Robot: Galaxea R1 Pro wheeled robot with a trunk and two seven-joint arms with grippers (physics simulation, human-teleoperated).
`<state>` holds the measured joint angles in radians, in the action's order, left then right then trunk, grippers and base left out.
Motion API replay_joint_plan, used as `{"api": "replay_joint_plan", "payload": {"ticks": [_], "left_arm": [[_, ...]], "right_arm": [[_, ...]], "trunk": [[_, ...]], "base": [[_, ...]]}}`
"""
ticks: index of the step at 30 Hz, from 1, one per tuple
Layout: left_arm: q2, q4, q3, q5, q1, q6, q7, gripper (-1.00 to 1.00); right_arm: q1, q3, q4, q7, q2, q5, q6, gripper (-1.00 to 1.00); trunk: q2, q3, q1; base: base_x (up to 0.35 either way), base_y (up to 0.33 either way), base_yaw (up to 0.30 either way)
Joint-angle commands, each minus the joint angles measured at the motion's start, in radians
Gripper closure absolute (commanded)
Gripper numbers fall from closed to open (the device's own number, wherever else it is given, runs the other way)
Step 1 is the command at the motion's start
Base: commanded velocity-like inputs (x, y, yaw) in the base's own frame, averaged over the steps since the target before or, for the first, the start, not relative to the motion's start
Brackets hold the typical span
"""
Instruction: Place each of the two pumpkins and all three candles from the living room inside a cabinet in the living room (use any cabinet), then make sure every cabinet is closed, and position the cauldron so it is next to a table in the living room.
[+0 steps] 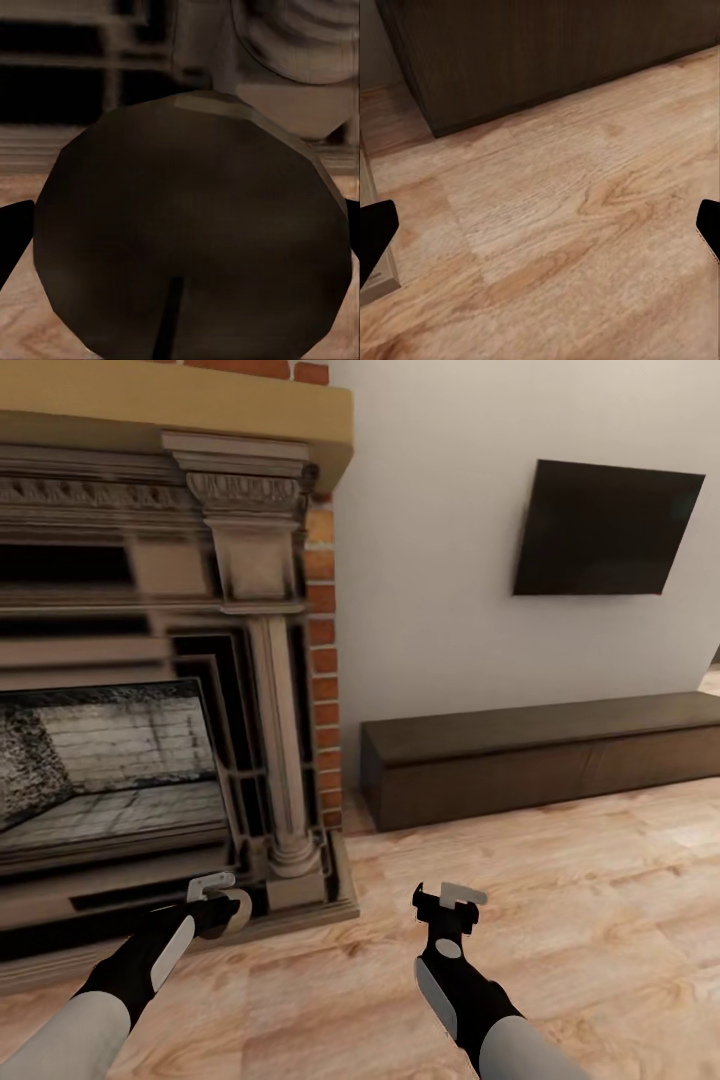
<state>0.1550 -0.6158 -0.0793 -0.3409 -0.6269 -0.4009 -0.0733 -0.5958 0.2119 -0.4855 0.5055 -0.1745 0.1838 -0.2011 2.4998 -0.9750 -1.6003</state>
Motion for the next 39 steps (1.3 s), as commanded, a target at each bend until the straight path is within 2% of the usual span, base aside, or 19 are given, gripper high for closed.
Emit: {"api": "replay_joint_plan", "payload": {"ticks": [1, 22, 39], "left_arm": [[0.001, -0.002, -0.007, -0.009, 0.000, -0.004, -0.008, 1.00], [0.001, -0.003, -0.007, -0.010, 0.000, -0.005, -0.006, 1.00], [-0.004, -0.003, -0.007, -0.010, 0.000, -0.004, -0.003, 1.00]], "right_arm": [[-0.001, 0.004, 0.001, 0.004, 0.000, 0.011, -0.007, -1.00], [-0.001, 0.006, 0.001, 0.004, 0.000, 0.011, -0.009, -1.00], [-0.001, 0.006, 0.002, 0.004, 0.000, 0.011, -0.009, -1.00]], "trunk": [[0.000, -0.001, 0.000], [0.000, -0.001, 0.000], [0.000, -0.001, 0.000]], "base": [[0.235, -0.266, 0.001], [0.231, -0.261, 0.000], [0.032, -0.036, 0.000]]}}
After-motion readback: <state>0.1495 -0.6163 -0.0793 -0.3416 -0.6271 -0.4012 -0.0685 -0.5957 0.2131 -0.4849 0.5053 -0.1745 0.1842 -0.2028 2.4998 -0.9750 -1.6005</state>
